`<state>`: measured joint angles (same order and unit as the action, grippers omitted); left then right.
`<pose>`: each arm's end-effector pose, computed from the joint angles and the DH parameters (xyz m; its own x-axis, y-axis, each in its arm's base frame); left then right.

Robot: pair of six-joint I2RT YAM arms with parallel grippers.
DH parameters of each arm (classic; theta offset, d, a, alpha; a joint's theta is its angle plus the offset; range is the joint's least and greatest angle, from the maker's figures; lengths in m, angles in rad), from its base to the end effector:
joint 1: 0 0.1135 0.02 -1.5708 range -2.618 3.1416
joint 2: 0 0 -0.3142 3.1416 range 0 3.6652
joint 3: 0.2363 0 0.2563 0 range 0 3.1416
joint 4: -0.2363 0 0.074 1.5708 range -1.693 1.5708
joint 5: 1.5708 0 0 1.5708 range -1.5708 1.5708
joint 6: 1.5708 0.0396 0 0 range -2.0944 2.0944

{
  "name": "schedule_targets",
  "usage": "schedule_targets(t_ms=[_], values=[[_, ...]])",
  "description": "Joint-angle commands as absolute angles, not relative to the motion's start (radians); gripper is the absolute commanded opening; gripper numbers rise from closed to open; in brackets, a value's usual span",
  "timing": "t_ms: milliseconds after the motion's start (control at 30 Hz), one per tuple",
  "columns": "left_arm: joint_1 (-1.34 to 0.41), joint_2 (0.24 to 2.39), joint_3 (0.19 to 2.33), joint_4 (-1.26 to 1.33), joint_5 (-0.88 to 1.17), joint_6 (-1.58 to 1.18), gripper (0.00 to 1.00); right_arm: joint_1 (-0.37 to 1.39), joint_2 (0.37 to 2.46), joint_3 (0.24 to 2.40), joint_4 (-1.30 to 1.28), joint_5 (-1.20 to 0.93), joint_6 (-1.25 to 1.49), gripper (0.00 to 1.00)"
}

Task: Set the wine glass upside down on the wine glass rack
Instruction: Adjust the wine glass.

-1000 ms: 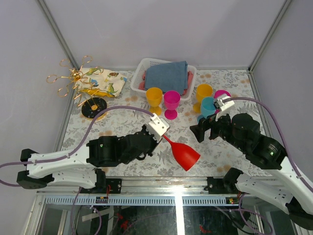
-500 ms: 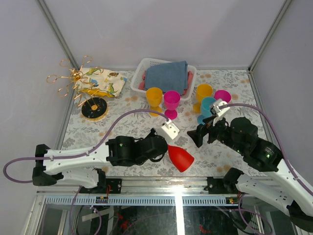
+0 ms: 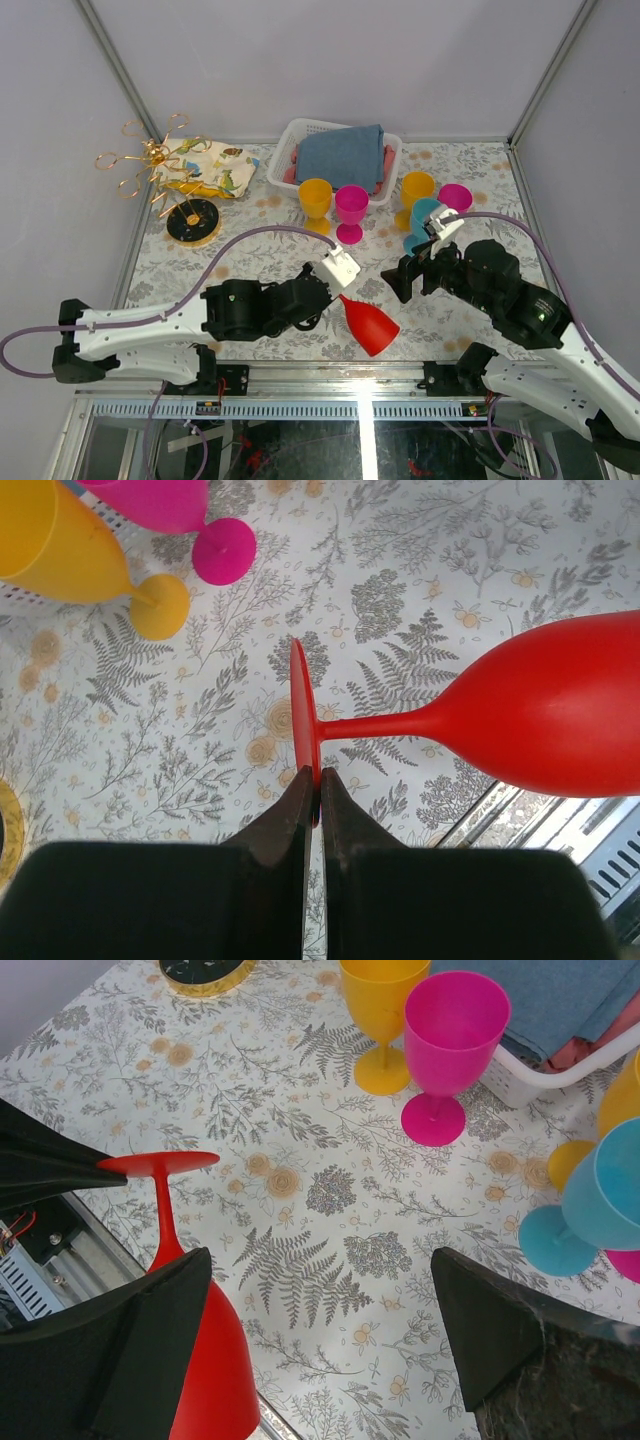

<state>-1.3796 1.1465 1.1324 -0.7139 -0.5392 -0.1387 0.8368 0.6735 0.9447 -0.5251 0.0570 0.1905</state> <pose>0.0620 -0.2134 0.3845 -0.2316 0.5724 -0.7866 0.7448 0.6245 0.2352 0.0742 0.0789 0.4055 -0.2986 -0.0487 -0.9531 -0.6598 0.7322 0.1692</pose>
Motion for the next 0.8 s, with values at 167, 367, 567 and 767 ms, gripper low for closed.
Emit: schedule_targets(t_ms=[167, 367, 567, 767], values=[[-1.149, 1.039, 1.065, -0.503, -0.207, -0.004, 0.0, 0.838, 0.711, 0.966, -0.491, -0.021, 0.175, 0.98], [-1.005, 0.989, 1.045, -0.453, -0.036, 0.048, 0.0, 0.838, 0.75, 0.982, -0.478, -0.111, 0.13, 0.98], [-1.002, 0.916, 1.029, -0.446, -0.003, 0.155, 0.0, 0.838, 0.818, 1.024, -0.437, -0.371, 0.016, 0.98], [-1.0, 0.87, 1.017, -0.458, 0.028, 0.239, 0.0, 0.839, 0.872, 1.059, -0.363, -0.482, -0.056, 0.94]])
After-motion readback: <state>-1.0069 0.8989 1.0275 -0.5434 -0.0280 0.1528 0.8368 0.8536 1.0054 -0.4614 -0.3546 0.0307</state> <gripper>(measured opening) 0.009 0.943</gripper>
